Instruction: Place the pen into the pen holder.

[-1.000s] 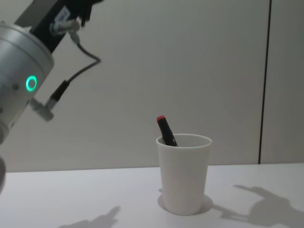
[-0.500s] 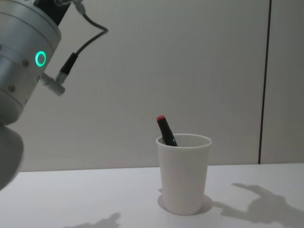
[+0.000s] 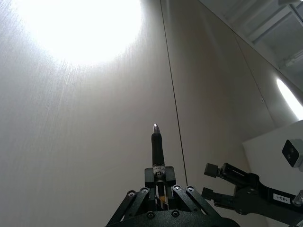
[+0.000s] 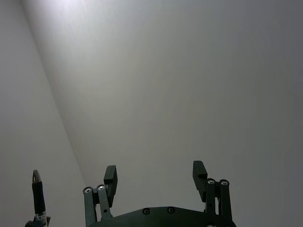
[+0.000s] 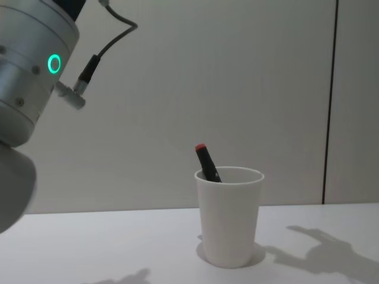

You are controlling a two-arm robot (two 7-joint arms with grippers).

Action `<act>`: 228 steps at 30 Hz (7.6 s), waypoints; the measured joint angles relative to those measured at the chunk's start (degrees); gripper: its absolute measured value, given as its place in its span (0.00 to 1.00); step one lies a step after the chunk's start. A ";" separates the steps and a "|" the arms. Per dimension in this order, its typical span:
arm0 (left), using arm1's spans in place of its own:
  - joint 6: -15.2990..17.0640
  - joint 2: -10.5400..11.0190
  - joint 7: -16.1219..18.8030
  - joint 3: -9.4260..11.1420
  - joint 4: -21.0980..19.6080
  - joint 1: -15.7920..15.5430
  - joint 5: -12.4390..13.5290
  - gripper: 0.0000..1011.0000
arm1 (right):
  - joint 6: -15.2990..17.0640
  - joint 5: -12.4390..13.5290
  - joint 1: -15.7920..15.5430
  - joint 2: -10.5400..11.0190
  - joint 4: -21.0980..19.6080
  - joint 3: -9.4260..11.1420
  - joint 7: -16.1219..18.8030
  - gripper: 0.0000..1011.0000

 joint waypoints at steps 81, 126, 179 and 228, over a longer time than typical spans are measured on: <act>-0.60 -0.25 -0.37 0.00 0.16 -0.33 -0.13 0.12 | 13.45 6.33 9.14 -1.93 2.45 -7.62 13.20 0.99; -0.60 -0.25 -0.37 0.00 0.16 -0.33 -0.13 0.12 | 8.51 -3.13 11.72 -2.42 4.05 -12.88 15.48 0.99; -0.67 -0.25 -0.51 0.01 0.15 -0.33 -0.10 0.12 | 9.99 -1.78 12.36 -2.88 4.42 -14.20 12.56 0.13; -0.55 -0.25 -0.28 0.02 0.15 -0.33 -0.18 0.93 | 8.85 -1.86 12.81 -2.79 4.32 -13.99 12.65 0.13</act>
